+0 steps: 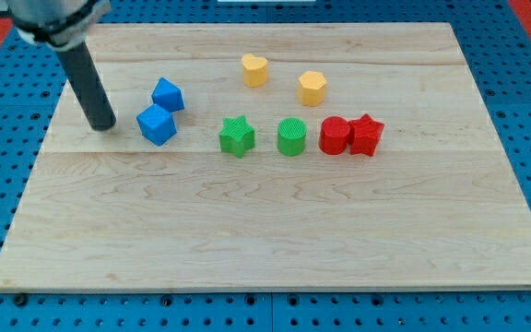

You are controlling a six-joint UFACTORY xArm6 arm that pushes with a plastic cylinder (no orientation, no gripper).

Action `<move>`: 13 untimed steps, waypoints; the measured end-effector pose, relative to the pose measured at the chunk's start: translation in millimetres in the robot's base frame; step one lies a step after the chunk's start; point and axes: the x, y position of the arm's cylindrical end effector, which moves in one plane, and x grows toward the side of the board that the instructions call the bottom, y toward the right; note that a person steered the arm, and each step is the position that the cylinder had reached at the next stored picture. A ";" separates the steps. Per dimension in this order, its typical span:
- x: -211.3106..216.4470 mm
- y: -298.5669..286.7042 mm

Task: Move the yellow heart closer to the blue triangle

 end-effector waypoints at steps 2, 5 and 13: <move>5.2 22.9; 34.0 -31.9; -121.6 144.5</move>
